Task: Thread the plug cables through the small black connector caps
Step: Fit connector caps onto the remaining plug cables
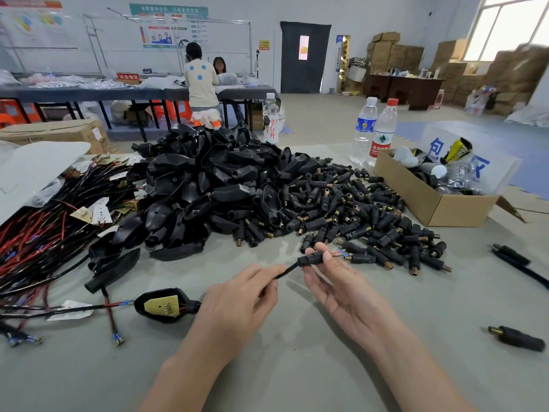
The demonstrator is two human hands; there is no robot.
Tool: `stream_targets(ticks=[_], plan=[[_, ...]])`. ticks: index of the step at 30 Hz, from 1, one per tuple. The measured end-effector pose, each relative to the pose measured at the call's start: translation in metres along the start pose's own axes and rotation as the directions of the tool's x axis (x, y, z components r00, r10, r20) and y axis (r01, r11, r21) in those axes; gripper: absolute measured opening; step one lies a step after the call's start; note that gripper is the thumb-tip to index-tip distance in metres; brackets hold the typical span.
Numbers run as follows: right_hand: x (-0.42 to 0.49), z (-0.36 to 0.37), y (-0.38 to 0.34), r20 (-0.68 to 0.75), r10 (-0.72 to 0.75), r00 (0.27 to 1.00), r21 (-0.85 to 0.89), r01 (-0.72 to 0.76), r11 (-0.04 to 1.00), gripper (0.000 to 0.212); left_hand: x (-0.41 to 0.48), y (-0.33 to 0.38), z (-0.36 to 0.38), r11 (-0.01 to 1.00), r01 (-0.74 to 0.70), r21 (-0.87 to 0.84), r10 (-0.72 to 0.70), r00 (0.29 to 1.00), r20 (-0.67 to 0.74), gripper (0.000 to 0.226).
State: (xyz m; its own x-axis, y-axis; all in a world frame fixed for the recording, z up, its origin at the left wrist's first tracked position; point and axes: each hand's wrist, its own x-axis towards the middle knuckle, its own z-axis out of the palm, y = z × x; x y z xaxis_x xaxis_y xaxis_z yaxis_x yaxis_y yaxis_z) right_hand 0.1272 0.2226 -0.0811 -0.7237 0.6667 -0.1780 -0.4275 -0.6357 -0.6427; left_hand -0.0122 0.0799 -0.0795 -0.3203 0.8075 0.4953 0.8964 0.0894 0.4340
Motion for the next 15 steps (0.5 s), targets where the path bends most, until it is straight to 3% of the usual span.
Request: stream_targets(ticks=[10, 15], plan=[[-0.0023, -0.0018, 0.0017, 0.146, 0.011, 0.989, -0.019, -0.008, 1.000, 0.033, 0.0008, -0.0002, 0.0004, 0.999, -0.046, -0.022, 0.045, 0.998, -0.053, 0.019], [-0.0019, 0.0012, 0.0062, 0.158, 0.031, 0.987, -0.052, -0.023, 0.998, 0.035, -0.0004, 0.0001, 0.0015, 1.000, 0.021, -0.009, -0.021, 0.998, -0.064, 0.018]])
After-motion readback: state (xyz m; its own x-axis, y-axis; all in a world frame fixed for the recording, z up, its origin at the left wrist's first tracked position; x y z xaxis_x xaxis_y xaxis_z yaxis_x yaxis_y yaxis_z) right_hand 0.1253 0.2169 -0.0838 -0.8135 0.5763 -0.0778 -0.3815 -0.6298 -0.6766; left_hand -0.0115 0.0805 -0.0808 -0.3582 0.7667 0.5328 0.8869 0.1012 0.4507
